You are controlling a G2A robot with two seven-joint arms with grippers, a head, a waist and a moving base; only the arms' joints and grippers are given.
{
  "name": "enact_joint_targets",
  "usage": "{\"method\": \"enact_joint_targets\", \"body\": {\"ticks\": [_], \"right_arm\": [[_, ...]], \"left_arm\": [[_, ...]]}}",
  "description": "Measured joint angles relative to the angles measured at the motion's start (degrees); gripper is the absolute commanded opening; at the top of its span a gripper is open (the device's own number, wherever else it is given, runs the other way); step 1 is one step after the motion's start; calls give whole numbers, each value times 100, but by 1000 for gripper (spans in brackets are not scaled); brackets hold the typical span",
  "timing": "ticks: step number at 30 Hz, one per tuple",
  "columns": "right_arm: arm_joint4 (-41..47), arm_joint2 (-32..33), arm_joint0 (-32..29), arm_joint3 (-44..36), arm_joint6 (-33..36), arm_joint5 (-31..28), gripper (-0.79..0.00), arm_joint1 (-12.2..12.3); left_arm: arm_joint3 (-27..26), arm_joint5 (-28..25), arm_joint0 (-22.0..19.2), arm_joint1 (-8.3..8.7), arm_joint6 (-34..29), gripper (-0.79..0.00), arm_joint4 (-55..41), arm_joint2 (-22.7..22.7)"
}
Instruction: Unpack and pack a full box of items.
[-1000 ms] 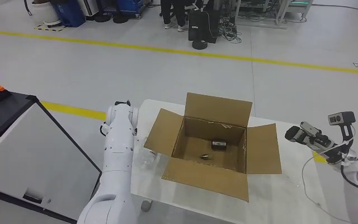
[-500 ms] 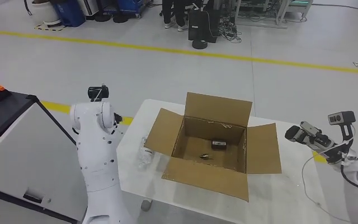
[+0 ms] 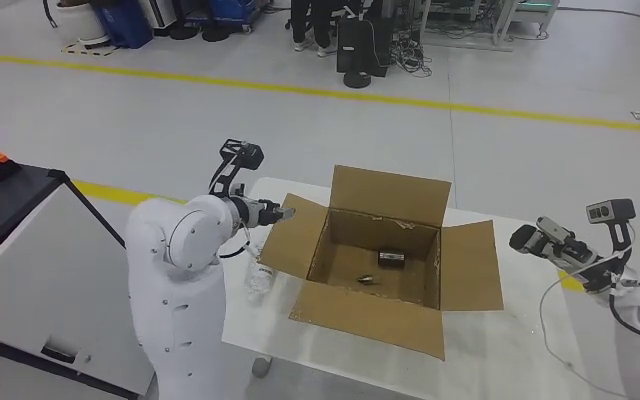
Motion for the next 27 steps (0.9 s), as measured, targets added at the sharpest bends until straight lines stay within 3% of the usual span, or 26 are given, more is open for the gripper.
{"method": "enact_joint_targets", "body": {"ticks": [22, 27], "right_arm": [[0, 0, 0, 0, 0, 0, 0, 0], [0, 0, 0, 0, 0, 0, 0, 0]], "left_arm": [[18, 6, 0, 0, 9, 0, 17, -25], [-64, -599, 57, 103, 519, 0, 238, 446]]}}
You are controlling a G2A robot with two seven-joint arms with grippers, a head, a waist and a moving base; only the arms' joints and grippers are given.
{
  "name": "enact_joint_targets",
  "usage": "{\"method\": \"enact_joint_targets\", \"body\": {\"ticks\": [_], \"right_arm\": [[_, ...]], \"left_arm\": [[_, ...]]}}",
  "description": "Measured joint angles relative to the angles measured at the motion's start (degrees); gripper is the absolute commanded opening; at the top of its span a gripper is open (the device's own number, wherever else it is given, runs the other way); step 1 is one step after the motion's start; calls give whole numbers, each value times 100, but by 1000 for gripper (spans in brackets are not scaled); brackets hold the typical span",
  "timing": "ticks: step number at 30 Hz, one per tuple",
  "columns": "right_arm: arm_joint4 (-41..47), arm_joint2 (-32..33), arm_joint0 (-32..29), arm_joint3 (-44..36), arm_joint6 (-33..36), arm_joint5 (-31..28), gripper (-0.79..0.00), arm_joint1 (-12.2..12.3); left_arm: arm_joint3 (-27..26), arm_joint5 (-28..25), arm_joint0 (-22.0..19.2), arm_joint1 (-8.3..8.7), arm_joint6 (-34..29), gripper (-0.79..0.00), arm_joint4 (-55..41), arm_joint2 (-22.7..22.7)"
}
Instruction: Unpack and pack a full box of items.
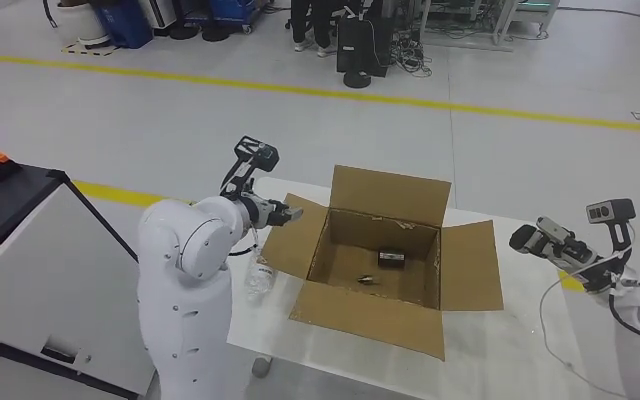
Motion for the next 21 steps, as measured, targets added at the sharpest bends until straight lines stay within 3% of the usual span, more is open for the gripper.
{"method": "enact_joint_targets", "body": {"ticks": [5, 10, 17, 21], "right_arm": [[0, 0, 0, 0, 0, 0, 0, 0], [0, 0, 0, 0, 0, 0, 0, 0], [0, 0, 0, 0, 0, 0, 0, 0], [0, 0, 0, 0, 0, 0, 0, 0]], "left_arm": [[169, -294, -232, 230, 305, 0, -134, 787], [925, -509, -769, 571, 519, 0, -129, 1724], [2345, -187, -2076, 1020, 197, 0, -1572, 3224], [2790, -89, -2774, 1203, 101, 0, -2550, 4101]]}}
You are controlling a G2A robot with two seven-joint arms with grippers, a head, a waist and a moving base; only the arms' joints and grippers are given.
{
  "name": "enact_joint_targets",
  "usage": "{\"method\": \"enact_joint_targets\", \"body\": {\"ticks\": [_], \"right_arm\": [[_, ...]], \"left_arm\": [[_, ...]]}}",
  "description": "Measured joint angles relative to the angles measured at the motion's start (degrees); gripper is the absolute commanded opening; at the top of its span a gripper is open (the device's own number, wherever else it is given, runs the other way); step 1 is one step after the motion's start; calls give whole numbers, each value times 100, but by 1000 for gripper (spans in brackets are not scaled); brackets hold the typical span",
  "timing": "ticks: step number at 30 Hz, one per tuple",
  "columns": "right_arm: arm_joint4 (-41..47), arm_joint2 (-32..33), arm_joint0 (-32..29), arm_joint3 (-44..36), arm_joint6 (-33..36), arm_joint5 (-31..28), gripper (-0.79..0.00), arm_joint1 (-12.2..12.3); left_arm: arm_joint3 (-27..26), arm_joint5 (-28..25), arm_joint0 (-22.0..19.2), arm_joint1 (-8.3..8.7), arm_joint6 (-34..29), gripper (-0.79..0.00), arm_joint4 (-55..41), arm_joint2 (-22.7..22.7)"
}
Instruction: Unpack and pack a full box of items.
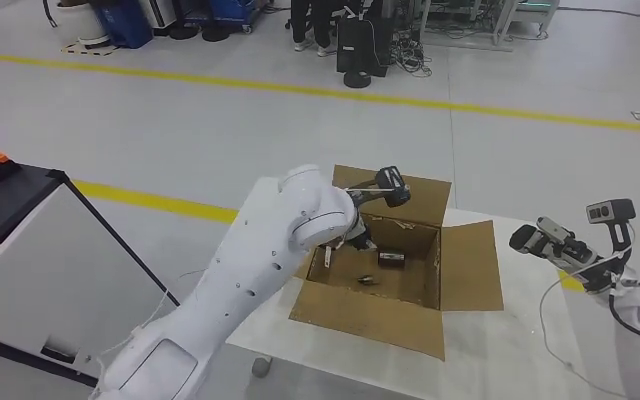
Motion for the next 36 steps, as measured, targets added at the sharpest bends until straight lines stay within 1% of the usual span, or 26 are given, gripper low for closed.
{"method": "enact_joint_targets", "body": {"ticks": [2, 3, 21, 24, 27, 30, 34, 36], "right_arm": [[0, 0, 0, 0, 0, 0, 0, 0], [0, 0, 0, 0, 0, 0, 0, 0], [0, 0, 0, 0, 0, 0, 0, 0], [0, 0, 0, 0, 0, 0, 0, 0], [0, 0, 0, 0, 0, 0, 0, 0], [0, 0, 0, 0, 0, 0, 0, 0], [0, 0, 0, 0, 0, 0, 0, 0], [0, 0, 0, 0, 0, 0, 0, 0]], "left_arm": [[104, 1, -284, 76, 0, 0, -379, 280], [111, 0, -316, 84, 2, 0, -434, 310], [101, -5, -294, 81, 6, 0, -395, 299], [133, -224, -311, 58, 226, 0, -351, 466], [392, -406, -553, -14, 408, 0, -673, 684], [854, -580, -962, -141, 579, 0, -1019, 1150], [1834, -850, -1493, -387, 849, 0, -1545, 1687], [2342, -1028, -1723, -562, 1035, 0, -1634, 1942]]}}
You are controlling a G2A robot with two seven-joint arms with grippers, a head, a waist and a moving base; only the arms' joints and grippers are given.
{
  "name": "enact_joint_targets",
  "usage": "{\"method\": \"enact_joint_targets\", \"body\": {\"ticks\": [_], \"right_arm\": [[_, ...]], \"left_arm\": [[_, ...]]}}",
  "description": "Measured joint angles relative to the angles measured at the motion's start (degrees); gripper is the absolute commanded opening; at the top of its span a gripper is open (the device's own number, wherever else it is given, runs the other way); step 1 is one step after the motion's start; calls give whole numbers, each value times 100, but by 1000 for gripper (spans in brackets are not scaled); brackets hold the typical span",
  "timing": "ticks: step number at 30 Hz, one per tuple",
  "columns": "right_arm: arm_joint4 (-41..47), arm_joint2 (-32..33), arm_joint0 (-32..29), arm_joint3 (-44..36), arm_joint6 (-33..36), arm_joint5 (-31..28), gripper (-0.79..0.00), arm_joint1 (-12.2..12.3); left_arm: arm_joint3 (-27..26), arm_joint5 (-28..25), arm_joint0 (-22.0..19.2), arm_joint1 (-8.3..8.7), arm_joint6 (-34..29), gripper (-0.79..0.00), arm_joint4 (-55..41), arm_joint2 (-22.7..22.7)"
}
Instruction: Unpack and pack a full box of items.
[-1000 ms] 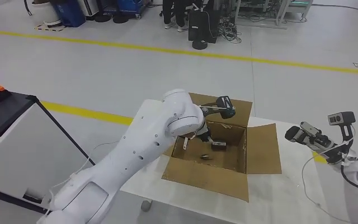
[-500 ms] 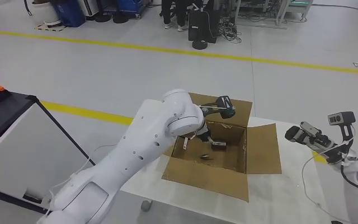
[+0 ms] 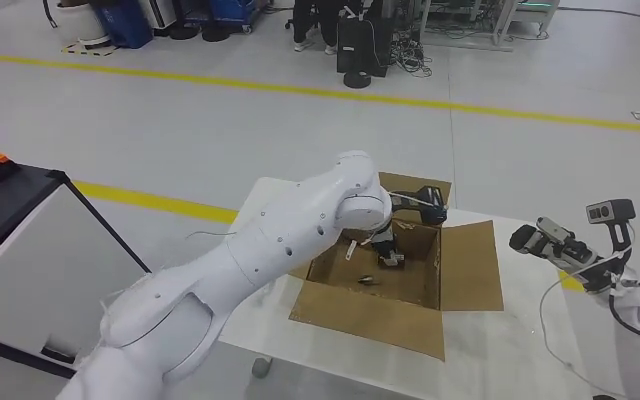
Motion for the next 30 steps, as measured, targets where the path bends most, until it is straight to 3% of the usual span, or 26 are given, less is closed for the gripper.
{"method": "enact_joint_targets", "body": {"ticks": [5, 11, 17, 30], "right_arm": [[0, 0, 0, 0, 0, 0, 0, 0], [0, 0, 0, 0, 0, 0, 0, 0], [0, 0, 0, 0, 0, 0, 0, 0], [0, 0, 0, 0, 0, 0, 0, 0]], "left_arm": [[1201, -260, -257, -485, 367, 0, -283, 475], [2435, -308, -266, -1006, 695, 0, -385, 846], [3217, -397, -323, -1412, 966, 0, -244, 1047], [3231, -429, -328, -1426, 940, 0, -233, 1061]]}}
